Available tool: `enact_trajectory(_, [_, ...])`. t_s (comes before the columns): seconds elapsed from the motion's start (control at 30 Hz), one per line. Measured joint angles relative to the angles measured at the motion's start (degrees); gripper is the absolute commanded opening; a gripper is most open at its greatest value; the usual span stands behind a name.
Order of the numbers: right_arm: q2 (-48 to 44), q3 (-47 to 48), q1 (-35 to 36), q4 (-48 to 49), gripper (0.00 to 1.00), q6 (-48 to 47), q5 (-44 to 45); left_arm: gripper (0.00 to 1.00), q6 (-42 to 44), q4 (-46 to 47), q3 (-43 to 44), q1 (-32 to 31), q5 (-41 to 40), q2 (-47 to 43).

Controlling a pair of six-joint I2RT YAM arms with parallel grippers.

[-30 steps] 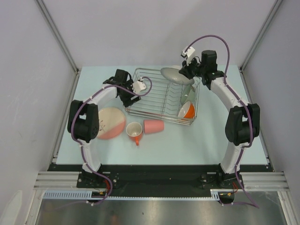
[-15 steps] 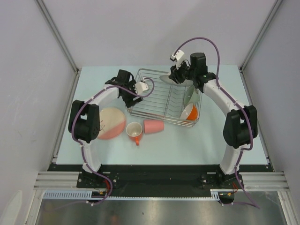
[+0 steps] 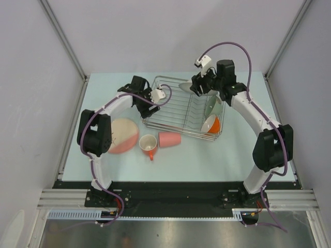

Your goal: Load the mixed dishes into the dish rack

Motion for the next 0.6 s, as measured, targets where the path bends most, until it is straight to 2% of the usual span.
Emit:
enact_trajectory(0.07, [-1.4, -0.3, -0.2, -0.5, 0.99, 0.8, 0.2, 0.84, -1.9, -1.5, 2.1, 0.0, 0.6, 1.0])
enact_trajectory(0.3, [-6.2, -0.5, -0.2, -0.9, 1.0, 5.5, 3.3, 0.84, -9.6, -5.4, 11.3, 0.0, 3.7, 5.4])
enact_trajectory(0.43, [-8.3, -0.5, -2.1, -1.0, 1.0, 15.8, 12.1, 0.84, -13.2, -6.7, 13.9, 0.1, 5.6, 6.3])
enact_trajectory(0.6, [-9.6, -2.2, -10.2, -6.0, 1.0, 33.7, 25.6, 0.85, -15.7, -7.2, 13.9, 1.1, 8.3, 6.3])
